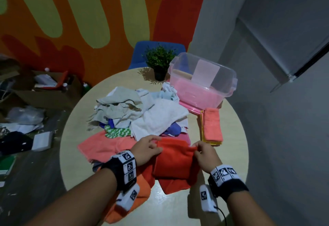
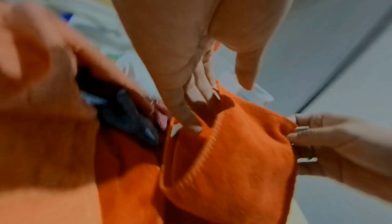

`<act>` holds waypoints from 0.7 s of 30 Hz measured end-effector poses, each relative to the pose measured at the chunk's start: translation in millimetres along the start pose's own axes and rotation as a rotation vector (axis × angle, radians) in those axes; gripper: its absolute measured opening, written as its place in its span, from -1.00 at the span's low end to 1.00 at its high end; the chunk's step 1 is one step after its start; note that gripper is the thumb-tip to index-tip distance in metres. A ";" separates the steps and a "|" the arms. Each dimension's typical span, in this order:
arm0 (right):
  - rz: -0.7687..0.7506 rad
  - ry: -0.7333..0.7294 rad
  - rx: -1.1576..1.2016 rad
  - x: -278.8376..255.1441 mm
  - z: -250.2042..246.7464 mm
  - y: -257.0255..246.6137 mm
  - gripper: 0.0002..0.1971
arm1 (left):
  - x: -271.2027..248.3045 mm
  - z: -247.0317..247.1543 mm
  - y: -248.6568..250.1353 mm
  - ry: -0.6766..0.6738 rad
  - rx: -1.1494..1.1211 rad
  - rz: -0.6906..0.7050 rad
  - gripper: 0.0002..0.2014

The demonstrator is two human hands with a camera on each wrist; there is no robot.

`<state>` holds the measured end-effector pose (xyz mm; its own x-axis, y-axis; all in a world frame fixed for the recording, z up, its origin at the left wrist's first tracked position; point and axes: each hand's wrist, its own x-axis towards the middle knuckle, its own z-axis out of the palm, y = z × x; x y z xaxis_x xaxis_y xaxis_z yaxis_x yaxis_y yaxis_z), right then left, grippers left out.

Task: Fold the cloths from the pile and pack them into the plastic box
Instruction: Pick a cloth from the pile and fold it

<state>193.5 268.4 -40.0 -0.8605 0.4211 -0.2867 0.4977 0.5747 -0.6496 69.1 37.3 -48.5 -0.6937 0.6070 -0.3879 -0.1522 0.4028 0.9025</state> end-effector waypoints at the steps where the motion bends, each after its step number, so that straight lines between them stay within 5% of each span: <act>1: 0.004 0.031 -0.001 8.0 3.4 0.8 -0.67 | 3.4 6.2 -2.1 -0.005 -0.216 -0.114 -0.68; 4: -0.004 0.058 -0.041 28.3 17.6 0.8 -0.76 | 8.4 20.8 -14.7 -0.086 -0.404 -0.380 -0.75; 7: 0.032 0.077 -0.045 41.5 23.0 -2.4 -0.82 | 17.7 24.0 -29.2 0.014 -0.207 -0.338 -0.98; 10: 0.084 0.117 -0.047 50.7 25.9 -4.2 -0.79 | 27.9 23.2 -42.7 0.126 -0.055 -0.346 -0.73; 12: 0.127 0.125 -0.024 54.3 28.3 -6.3 -0.78 | 30.1 24.6 -46.8 0.142 -0.006 -0.350 -0.81; 16: 0.114 0.169 -0.039 56.6 31.2 -5.1 -0.67 | 35.9 26.6 -46.8 0.182 0.139 -0.278 -0.93; 19: -0.083 0.227 -0.128 51.0 38.1 1.2 -0.71 | 34.3 24.0 -40.9 0.275 0.386 -0.094 -0.68; 21: -0.180 0.087 -0.147 42.5 44.9 7.0 -0.76 | 31.5 25.4 -31.0 0.345 0.599 0.063 -0.63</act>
<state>155.5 258.8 -88.3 -0.9273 0.3578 -0.1095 0.3530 0.7392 -0.5736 69.8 61.3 -93.4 -0.8878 0.4289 -0.1667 0.2416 0.7429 0.6243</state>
